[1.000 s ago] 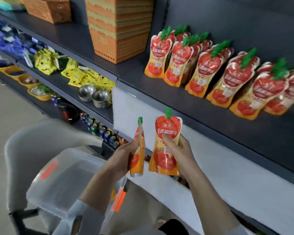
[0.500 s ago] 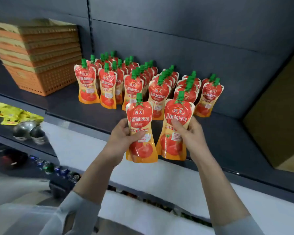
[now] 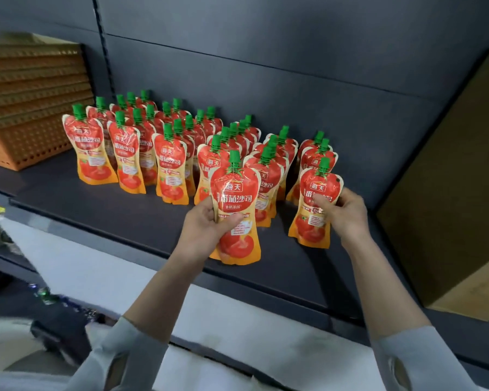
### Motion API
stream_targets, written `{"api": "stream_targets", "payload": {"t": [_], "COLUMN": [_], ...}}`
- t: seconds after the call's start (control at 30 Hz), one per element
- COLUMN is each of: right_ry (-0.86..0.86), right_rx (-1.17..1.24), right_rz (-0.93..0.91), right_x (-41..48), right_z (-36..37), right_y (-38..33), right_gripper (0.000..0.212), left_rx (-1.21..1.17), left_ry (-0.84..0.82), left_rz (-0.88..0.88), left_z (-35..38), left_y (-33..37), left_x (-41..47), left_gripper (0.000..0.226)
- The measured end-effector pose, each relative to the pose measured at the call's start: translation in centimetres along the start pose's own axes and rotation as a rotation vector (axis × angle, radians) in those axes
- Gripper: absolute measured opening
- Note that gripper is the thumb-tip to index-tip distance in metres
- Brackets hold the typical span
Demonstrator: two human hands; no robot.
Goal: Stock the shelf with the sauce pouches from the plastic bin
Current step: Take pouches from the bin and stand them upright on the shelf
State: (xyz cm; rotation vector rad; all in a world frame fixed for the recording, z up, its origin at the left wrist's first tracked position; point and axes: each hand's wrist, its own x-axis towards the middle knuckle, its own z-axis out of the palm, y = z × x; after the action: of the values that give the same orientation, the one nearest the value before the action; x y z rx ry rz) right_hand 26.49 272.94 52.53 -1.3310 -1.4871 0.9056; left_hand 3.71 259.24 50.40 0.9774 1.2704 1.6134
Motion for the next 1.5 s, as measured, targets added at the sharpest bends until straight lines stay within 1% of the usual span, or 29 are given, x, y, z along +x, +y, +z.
{"api": "stream_targets", "payload": {"t": [0.37, 0.43, 0.5, 0.57, 0.63, 0.73, 0.77, 0.8, 0.87, 0.9, 0.93, 0.97, 1.0, 1.07, 1.1, 1.13, 1.2, 1.27, 1.33, 1.4, 1.5], "right_ry": [0.031, 0.035, 0.030, 0.017, 0.010, -0.002, 0.021, 0.080, 0.238, 0.266, 0.229, 0.131, -0.005, -0.306, -0.418, -0.488, -0.519, -0.495, -0.462, -0.406, -0.323], "right_rx": [0.036, 0.012, 0.005, 0.017, 0.011, -0.022, -0.035, -0.051, -0.064, -0.047, -0.024, -0.005, 0.000, -0.010, -0.017, -0.017, 0.003, -0.001, -0.056, -0.095, -0.117], "right_rz": [0.032, 0.025, 0.016, 0.013, 0.009, -0.012, -0.038, -0.077, -0.197, -0.270, -0.335, -0.377, -0.385, -0.332, -0.299, -0.274, -0.242, -0.233, -0.243, -0.244, -0.235], "right_x": [6.2, 7.1, 7.7, 8.0, 7.9, 7.6, 7.3, 6.8, 5.3, 4.2, 3.1, 1.9, 0.8, -0.7, -1.1, -1.2, -1.2, -0.9, -0.5, 0.1, 1.3], "right_z": [1.8, 2.0, 2.0, 2.0, 1.8, 1.2, 0.9, 0.5, -0.4, -0.7, -0.9, -1.0, -1.0, -1.0, -0.9, -0.9, -1.1, -1.5, -2.0, -2.7, -3.8], "right_y": [0.3, 0.4, 0.5, 0.7, 0.8, 0.9, 0.8, 0.5, -0.5, -1.1, -1.9, -2.6, -3.4, -4.3, -4.3, -4.1, -3.7, -3.2, -2.8, -2.4, -2.0], "right_gripper": [0.028, 0.026, 0.019, 0.019, 0.026, 0.044, 0.049, 0.051, 0.043, 0.033, 0.023, 0.017, 0.016, 0.018, 0.020, 0.024, 0.028, 0.025, 0.020, 0.017, 0.016], "left_rx": [0.049, 0.062, 0.060, 0.056, 0.061, 0.058, 0.064, 0.070, 0.075, 0.075, 0.075, 0.082, 0.087, 0.081, 0.072, 0.057, 0.051, 0.083, 0.140, 0.208, 0.375], "left_ry": [0.047, 0.042, 0.042, 0.040, 0.030, 0.009, 0.004, -0.003, -0.019, -0.027, -0.035, -0.045, -0.056, -0.081, -0.093, -0.103, -0.120, -0.136, -0.140, -0.102, 0.010], "left_rz": [0.034, 0.042, 0.035, 0.025, 0.022, 0.025, 0.029, 0.032, 0.037, 0.033, 0.027, 0.024, 0.021, 0.022, 0.024, 0.027, 0.033, 0.038, 0.064, 0.095, 0.146], "left_z": [2.1, 2.2, 2.4, 2.6, 2.8, 3.4, 3.6, 3.9, 4.4, 4.7, 5.1, 5.5, 6.0, 7.0, 7.5, 7.9, 8.6, 9.2, 9.4, 9.2, 9.0], "left_y": [-0.4, -0.5, -0.7, -0.9, -1.0, -1.2, -1.2, -1.2, -1.3, -1.5, -1.6, -1.7, -1.8, -2.1, -2.2, -2.3, -2.6, -2.9, -3.4, -4.4, -6.1], "left_x": [0.8, 0.8, 0.8, 0.8, 0.7, 0.5, 0.5, 0.4, 0.4, 0.5, 0.5, 0.6, 0.6, 0.8, 0.9, 0.9, 1.1, 1.2, 1.3, 1.5, 1.2], "left_gripper": [0.036, 0.037, 0.039, 0.041, 0.040, 0.036, 0.035, 0.034, 0.034, 0.034, 0.034, 0.036, 0.037, 0.036, 0.034, 0.034, 0.035, 0.039, 0.044, 0.047, 0.047]}}
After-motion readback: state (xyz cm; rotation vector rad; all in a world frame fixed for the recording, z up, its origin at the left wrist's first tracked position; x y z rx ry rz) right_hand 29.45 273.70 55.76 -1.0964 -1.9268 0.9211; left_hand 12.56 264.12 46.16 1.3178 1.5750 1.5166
